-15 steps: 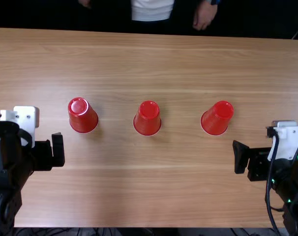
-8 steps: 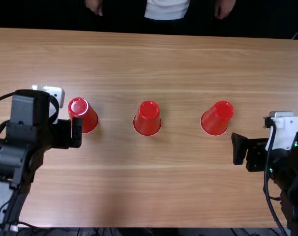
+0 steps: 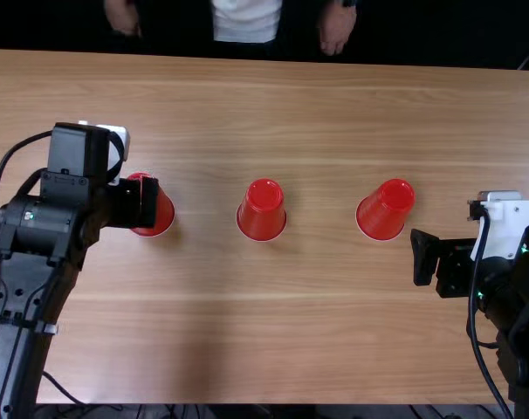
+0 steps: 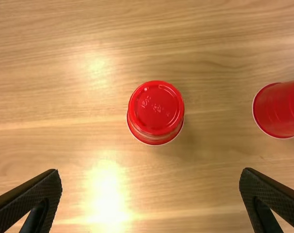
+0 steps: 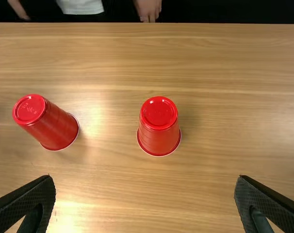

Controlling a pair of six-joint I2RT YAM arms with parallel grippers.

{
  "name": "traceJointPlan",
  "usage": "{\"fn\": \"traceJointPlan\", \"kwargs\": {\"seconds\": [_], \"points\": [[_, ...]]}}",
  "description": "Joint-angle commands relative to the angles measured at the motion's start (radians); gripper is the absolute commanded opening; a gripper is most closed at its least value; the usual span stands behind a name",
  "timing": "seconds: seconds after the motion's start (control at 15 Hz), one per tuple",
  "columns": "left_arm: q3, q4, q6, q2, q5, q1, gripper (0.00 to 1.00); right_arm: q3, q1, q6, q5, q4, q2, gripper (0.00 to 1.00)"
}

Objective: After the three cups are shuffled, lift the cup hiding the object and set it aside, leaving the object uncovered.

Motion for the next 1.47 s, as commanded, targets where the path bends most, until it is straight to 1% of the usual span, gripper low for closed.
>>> {"fn": "traceJointPlan", "kwargs": {"seconds": [0.0, 0.13, 0.4, 0.67, 0.8, 1.0, 1.13, 1.33, 1.4], "points": [[0.033, 0.013, -0.003, 0.033, -0.004, -0.010, 1.00, 0.005, -0.008, 0.008, -0.005, 0.006, 0.024, 1.00], [0.033, 0.041, -0.003, 0.070, -0.003, -0.013, 1.00, 0.005, -0.008, 0.010, -0.005, 0.006, 0.049, 1.00], [0.033, 0.050, -0.005, 0.141, -0.004, -0.028, 1.00, 0.004, -0.008, 0.013, -0.003, 0.008, 0.110, 1.00], [0.031, 0.100, -0.007, 0.199, -0.015, -0.030, 1.00, 0.004, -0.007, 0.013, -0.001, 0.046, 0.141, 1.00], [0.034, 0.107, -0.029, 0.251, -0.028, -0.030, 1.00, 0.004, -0.005, 0.013, 0.001, 0.046, 0.141, 1.00], [0.036, 0.107, -0.082, 0.291, -0.028, -0.030, 1.00, 0.002, -0.005, 0.013, 0.001, 0.048, 0.144, 1.00], [0.048, 0.107, -0.099, 0.334, -0.026, -0.028, 1.00, 0.004, -0.004, 0.013, 0.001, 0.048, 0.144, 1.00], [0.073, 0.109, -0.101, 0.385, -0.026, -0.028, 1.00, 0.001, -0.002, 0.013, 0.001, 0.046, 0.144, 1.00], [0.089, 0.107, -0.110, 0.400, -0.026, -0.028, 1.00, -0.009, -0.002, 0.013, 0.001, 0.046, 0.144, 1.00]]}}
